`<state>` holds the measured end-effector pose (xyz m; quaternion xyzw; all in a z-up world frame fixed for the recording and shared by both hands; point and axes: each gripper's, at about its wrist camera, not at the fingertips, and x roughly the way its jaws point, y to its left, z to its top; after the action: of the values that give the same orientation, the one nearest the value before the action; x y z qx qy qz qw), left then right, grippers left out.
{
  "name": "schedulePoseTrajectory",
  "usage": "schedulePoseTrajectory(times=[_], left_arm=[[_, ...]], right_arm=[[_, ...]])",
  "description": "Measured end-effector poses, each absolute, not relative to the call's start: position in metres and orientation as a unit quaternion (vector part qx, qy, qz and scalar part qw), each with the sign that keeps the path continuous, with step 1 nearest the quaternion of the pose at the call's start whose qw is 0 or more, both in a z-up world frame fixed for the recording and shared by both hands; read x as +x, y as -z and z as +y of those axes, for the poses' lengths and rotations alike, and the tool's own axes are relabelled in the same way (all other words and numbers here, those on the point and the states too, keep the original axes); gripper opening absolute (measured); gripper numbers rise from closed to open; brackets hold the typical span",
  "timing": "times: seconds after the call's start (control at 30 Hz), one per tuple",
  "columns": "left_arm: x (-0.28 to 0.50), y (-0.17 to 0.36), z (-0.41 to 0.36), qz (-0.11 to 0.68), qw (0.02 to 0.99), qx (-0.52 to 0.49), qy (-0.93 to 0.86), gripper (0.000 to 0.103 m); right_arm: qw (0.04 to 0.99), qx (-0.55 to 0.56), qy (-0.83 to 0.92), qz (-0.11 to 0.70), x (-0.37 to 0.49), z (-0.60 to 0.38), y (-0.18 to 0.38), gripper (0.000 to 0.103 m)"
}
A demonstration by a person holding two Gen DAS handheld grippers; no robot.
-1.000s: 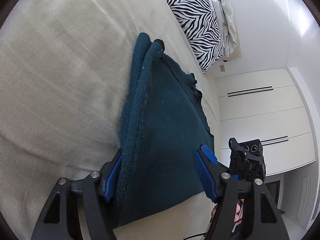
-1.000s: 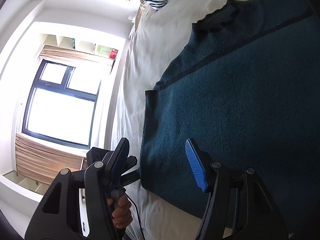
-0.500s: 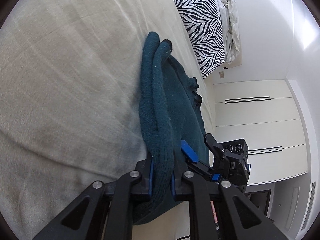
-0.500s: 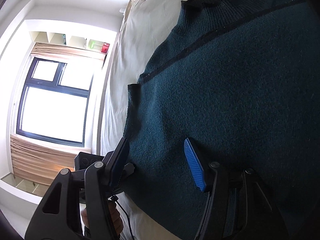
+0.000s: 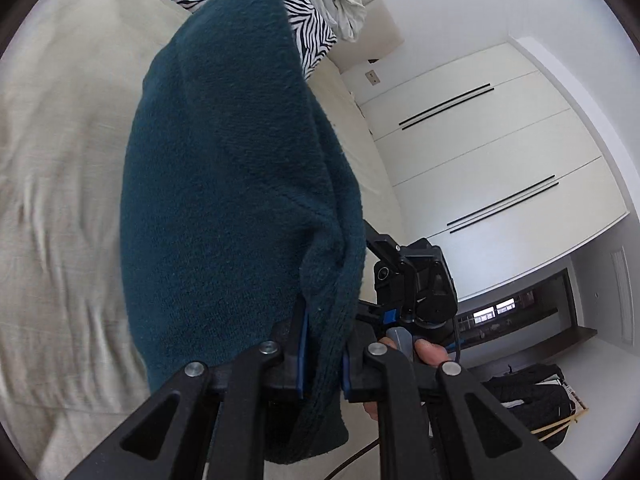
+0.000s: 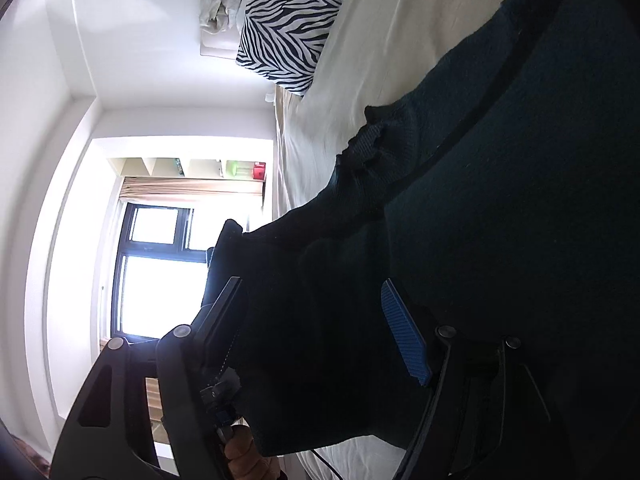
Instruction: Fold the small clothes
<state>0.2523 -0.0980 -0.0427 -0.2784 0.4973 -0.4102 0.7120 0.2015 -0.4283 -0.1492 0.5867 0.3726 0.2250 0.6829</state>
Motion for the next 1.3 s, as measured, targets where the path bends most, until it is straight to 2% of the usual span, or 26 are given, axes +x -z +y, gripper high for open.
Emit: schedulePoseTrajectory(times=[0.13,0.2,0.23,0.27,0.3,0.37,0.53,0.8,0.9,1.0,1.07,1.13,1.3], left_arm=[[0.255,0.089,-0.157,0.529,0.687,-0.263,0.423,0.017],[0.254,0.11,-0.174,0.549,0.685,-0.238,0.416,0.032],[0.25,0.113,-0.178,0.552,0.68,-0.23,0.423,0.033],[0.245,0.111,-0.178,0.547,0.679,-0.226,0.434,0.04],[0.239,0.105,-0.176,0.54,0.682,-0.22,0.442,0.053],[0.23,0.091,-0.166,0.521,0.696,-0.206,0.449,0.063],[0.22,0.07,-0.117,0.485,0.725,-0.221,0.436,0.067],[0.222,0.09,-0.081,0.489,0.732,-0.245,0.407,0.067],[0.225,0.085,-0.089,0.488,0.733,-0.24,0.408,0.067],[0.225,0.089,-0.093,0.489,0.732,-0.243,0.406,0.067],[0.225,0.09,-0.093,0.491,0.731,-0.245,0.405,0.067],[0.225,0.087,-0.091,0.492,0.731,-0.245,0.405,0.067],[0.221,0.075,-0.102,0.486,0.738,-0.226,0.411,0.067]], right_arm=[[0.667,0.62,-0.211,0.356,0.186,-0.469,0.164,0.076],[0.659,0.626,-0.205,0.362,0.184,-0.475,0.176,0.075],[0.657,0.627,-0.209,0.362,0.184,-0.477,0.18,0.075],[0.66,0.623,-0.211,0.363,0.183,-0.476,0.18,0.075],[0.662,0.618,-0.215,0.365,0.183,-0.475,0.18,0.075],[0.67,0.603,-0.216,0.375,0.188,-0.463,0.181,0.075],[0.702,0.557,-0.179,0.405,0.202,-0.444,0.169,0.075],[0.721,0.47,-0.158,0.485,0.219,-0.414,0.16,0.075],[0.721,0.456,-0.161,0.497,0.23,-0.402,0.157,0.061],[0.728,0.425,-0.153,0.516,0.239,-0.39,0.157,0.041],[0.736,0.4,-0.134,0.53,0.244,-0.385,0.159,0.019],[0.746,0.39,-0.125,0.526,0.241,-0.387,0.158,0.015],[0.784,0.371,-0.108,0.486,0.224,-0.404,0.136,0.013]])
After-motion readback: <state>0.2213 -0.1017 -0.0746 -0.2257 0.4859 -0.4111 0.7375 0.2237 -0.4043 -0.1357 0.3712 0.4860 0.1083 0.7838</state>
